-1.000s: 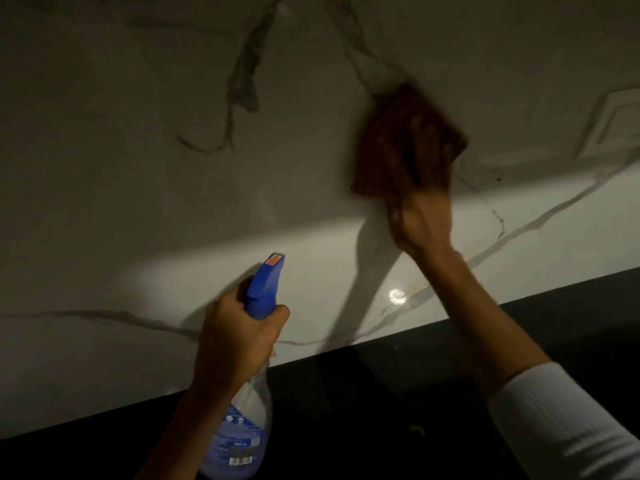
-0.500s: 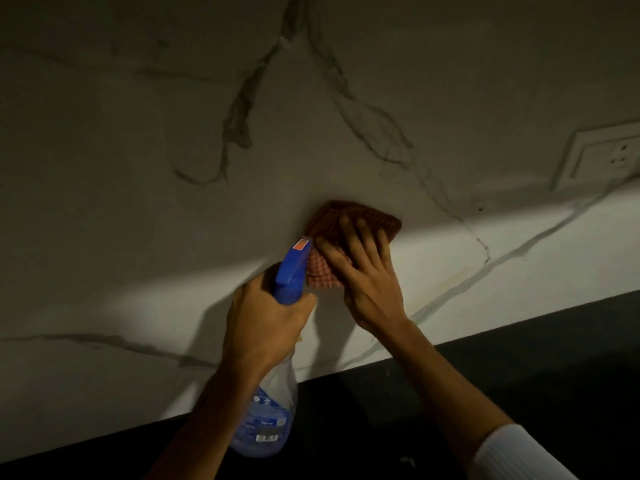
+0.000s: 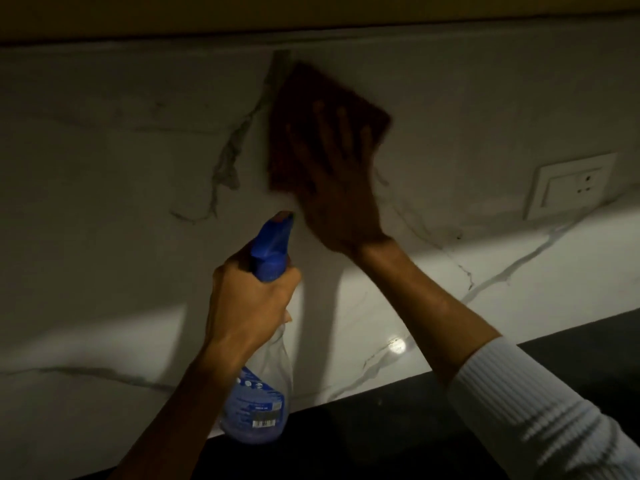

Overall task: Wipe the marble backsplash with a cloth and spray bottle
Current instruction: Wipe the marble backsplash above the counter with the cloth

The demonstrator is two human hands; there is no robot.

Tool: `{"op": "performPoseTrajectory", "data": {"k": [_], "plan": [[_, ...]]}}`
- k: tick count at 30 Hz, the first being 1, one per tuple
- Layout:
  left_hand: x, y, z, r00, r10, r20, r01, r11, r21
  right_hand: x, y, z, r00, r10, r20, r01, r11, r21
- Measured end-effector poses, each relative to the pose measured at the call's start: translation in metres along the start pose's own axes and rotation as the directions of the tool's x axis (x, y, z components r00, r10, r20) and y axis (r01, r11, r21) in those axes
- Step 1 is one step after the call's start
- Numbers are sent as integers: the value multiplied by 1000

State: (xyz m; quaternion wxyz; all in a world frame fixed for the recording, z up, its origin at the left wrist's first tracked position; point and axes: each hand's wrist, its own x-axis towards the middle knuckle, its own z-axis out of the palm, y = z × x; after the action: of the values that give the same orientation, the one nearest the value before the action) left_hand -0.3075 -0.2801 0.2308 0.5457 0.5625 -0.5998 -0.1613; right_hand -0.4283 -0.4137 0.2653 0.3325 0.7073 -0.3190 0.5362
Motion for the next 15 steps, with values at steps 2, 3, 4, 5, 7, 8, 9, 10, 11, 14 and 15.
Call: {"op": "performPoseTrajectory", "data": {"k": [2,3,4,5,7,8,9,10,11,14,15], "plan": [[2,-1,-1,1000,-2,-16,2,1000,-21,8,-8,-2,963,-245,108,244,970,22],[2,-1,-1,1000,-5,-20,4,1000,-26,19,-2,-4,947,-299,116,300,954,7],[3,-1,-1,1000,-7,-23,6,1000,-25,29,7,-7,948,-300,105,304,953,-16],[3,0,-2,1000,-2,-27,2,1000,-21,39,17,-10,961,-265,76,268,963,-27],[4,2,-1,999,14,-45,-14,1000,2,49,43,-18,986,-169,10,169,985,-31],[4,3,-1,999,15,-48,-14,1000,12,47,53,-22,993,-120,-15,120,992,-36],[4,2,-1,999,11,-46,-10,1000,22,40,62,-26,997,-63,-38,62,997,-36],[5,2,0,999,4,-40,-3,999,32,30,71,-29,998,9,-61,-11,999,-33],[6,1,0,1000,1,-31,0,999,36,18,80,-31,991,104,-89,-105,994,-8],[7,2,5,1000,16,20,-17,999,42,-11,97,-35,880,425,-212,-398,904,158],[6,4,9,999,11,37,-12,999,29,-21,96,-33,849,477,-227,-446,877,175]]}}
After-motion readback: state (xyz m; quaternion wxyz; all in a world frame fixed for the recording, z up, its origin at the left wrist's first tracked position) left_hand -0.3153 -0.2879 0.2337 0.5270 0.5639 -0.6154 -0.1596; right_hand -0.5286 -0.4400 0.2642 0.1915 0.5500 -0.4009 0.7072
